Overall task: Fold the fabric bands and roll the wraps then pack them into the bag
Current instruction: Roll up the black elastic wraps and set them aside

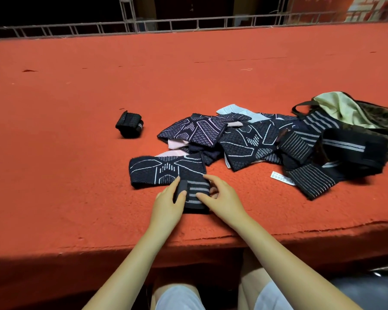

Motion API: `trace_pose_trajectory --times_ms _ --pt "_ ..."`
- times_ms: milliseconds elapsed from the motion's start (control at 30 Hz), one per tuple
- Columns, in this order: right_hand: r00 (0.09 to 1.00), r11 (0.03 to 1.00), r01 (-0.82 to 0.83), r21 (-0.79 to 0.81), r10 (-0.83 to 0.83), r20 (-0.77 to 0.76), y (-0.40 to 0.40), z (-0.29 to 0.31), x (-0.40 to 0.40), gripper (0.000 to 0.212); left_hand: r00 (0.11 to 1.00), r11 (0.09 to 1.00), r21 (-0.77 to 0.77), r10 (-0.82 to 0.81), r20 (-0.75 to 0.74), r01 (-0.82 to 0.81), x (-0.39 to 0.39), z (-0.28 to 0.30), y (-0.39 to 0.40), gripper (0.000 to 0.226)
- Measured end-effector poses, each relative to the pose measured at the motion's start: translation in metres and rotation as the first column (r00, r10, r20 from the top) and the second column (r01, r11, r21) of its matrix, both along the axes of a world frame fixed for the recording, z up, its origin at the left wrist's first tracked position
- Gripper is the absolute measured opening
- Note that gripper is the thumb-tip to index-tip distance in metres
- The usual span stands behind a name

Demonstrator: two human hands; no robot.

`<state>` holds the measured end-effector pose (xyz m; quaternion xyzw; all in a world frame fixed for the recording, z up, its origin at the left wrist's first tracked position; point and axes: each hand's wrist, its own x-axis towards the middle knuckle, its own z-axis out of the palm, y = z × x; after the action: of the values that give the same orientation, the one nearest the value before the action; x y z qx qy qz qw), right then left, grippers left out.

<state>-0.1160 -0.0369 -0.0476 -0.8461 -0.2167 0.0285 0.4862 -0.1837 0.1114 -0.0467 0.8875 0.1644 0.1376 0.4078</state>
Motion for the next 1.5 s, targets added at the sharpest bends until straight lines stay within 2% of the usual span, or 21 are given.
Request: trace_pose_trajectory --times_ms 100,167,233,300,433,567,700,767,867,933,1067,1200,1333,1400,1500 --pt "1.0 0.999 -0.022 -0.026 0.022 0.009 0.0 0.0 -0.002 0.054 0.989 0.994 -0.085 -0.06 0.135 0.072 -0.011 0.001 -0.001 0.048" --pt "0.999 1.0 -0.025 -0.009 0.025 0.02 0.001 0.0 -0.005 0.055 0.978 0.972 -0.206 -0.067 0.198 0.109 -0.014 0.001 -0.001 0.051" --pt "0.999 0.995 -0.034 0.096 0.038 -0.039 0.004 0.003 -0.008 0.058 0.971 0.927 -0.358 -0.024 0.239 0.111 -0.015 0.002 0.0 0.055" --pt "0.99 0.973 -0.043 0.226 0.072 -0.123 0.009 0.008 -0.01 0.056 0.954 0.893 -0.435 0.022 0.298 0.115 -0.014 0.008 0.0 0.057" --pt "0.985 0.9 -0.048 0.434 0.114 -0.127 0.03 0.024 -0.006 0.045 0.916 0.882 -0.465 0.123 0.383 0.076 -0.003 0.031 0.005 0.05" --pt "0.99 0.878 -0.033 0.478 0.095 -0.104 0.068 0.037 0.02 0.044 0.91 0.902 -0.431 0.17 0.379 0.011 0.02 0.043 0.028 0.049" --pt "0.991 0.914 -0.023 0.406 0.074 -0.109 0.116 0.04 0.065 0.043 0.914 0.905 -0.407 0.266 0.306 -0.127 0.064 0.042 0.079 0.043" --pt "0.991 0.94 -0.033 0.34 0.075 -0.113 0.139 0.039 0.088 0.046 0.931 0.936 -0.311 0.251 0.266 -0.163 0.085 0.039 0.107 0.039" --pt "0.997 0.987 -0.053 0.152 0.06 -0.04 0.17 0.04 0.12 0.051 0.959 0.963 -0.188 0.227 0.168 -0.195 0.108 0.028 0.141 0.038" --pt "0.999 0.996 -0.038 0.085 0.038 -0.004 0.19 0.045 0.145 0.053 0.965 0.971 -0.13 0.217 0.144 -0.199 0.123 0.023 0.156 0.039" --pt "1.0 1.0 0.007 -0.001 -0.007 0.007 0.23 0.052 0.198 0.056 0.974 0.974 -0.086 0.215 0.068 -0.209 0.153 0.017 0.167 0.042" --pt "0.998 0.983 -0.051 -0.179 0.047 -0.031 0.256 0.041 0.237 0.063 0.959 0.959 -0.018 0.282 -0.023 -0.283 0.171 -0.003 0.173 0.039" --pt "0.996 0.918 -0.076 -0.388 0.092 0.023 0.259 0.036 0.247 0.062 0.954 0.945 0.165 0.296 -0.055 -0.284 0.173 -0.007 0.168 0.035" --pt "0.989 0.91 -0.085 -0.405 0.127 0.078 0.247 0.045 0.24 0.064 0.96 0.946 0.208 0.27 -0.077 -0.249 0.171 -0.003 0.166 0.035" --pt "0.973 0.944 -0.122 -0.305 0.174 0.151 0.2 0.06 0.217 0.062 0.974 0.953 0.259 0.194 -0.119 -0.159 0.165 0.002 0.161 0.036"
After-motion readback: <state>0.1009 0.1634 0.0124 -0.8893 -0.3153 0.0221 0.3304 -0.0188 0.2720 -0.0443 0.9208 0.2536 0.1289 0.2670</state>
